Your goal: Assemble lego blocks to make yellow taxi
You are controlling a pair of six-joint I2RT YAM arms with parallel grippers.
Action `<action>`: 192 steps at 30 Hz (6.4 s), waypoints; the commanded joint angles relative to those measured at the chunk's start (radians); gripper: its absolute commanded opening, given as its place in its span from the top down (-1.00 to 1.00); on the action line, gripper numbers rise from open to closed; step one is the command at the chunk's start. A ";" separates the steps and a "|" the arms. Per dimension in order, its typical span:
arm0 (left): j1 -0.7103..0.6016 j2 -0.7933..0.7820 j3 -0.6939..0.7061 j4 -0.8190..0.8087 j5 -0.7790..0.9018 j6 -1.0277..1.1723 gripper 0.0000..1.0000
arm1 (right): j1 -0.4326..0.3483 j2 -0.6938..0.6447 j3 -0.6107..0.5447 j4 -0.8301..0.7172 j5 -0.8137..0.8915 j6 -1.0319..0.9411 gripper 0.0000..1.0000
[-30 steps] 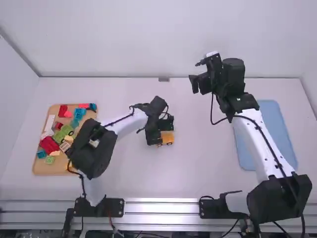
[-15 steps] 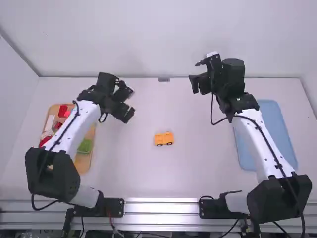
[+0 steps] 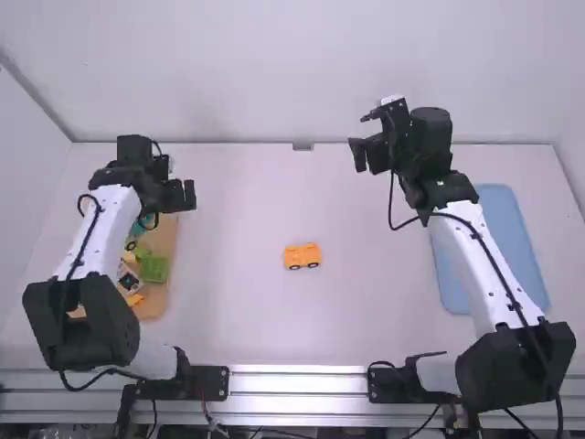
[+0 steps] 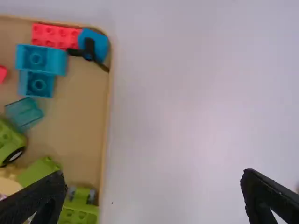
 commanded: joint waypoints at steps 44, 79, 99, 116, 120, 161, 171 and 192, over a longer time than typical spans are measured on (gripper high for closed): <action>0.364 0.333 -0.003 -0.055 -0.138 -0.527 -0.03 | 0.000 0.007 0.034 0.023 -0.006 0.006 -0.97; 0.364 0.348 -0.125 0.091 -0.216 -0.620 0.05 | 0.000 0.007 0.034 0.026 -0.006 0.004 -0.97; 0.364 0.348 -0.105 0.082 -0.216 -0.492 0.06 | 0.000 0.007 0.034 0.026 -0.006 0.006 -0.97; 0.369 0.348 -0.133 0.072 -0.137 -0.349 0.13 | 0.000 0.007 0.034 0.023 -0.006 0.003 -0.96; 0.361 0.348 -0.143 0.072 -0.138 -0.349 0.14 | 0.000 0.007 0.034 0.024 -0.006 0.004 -0.96; 0.357 0.348 -0.204 0.110 -0.153 -0.500 0.34 | 0.000 0.007 0.034 0.025 -0.006 0.006 -0.97; 0.354 0.348 -0.204 0.156 -0.161 -0.467 0.23 | 0.000 0.007 0.034 0.023 -0.006 0.007 -0.97; 0.356 0.334 -0.220 0.200 -0.191 -0.469 0.80 | 0.000 0.007 0.034 0.022 -0.006 0.006 -0.97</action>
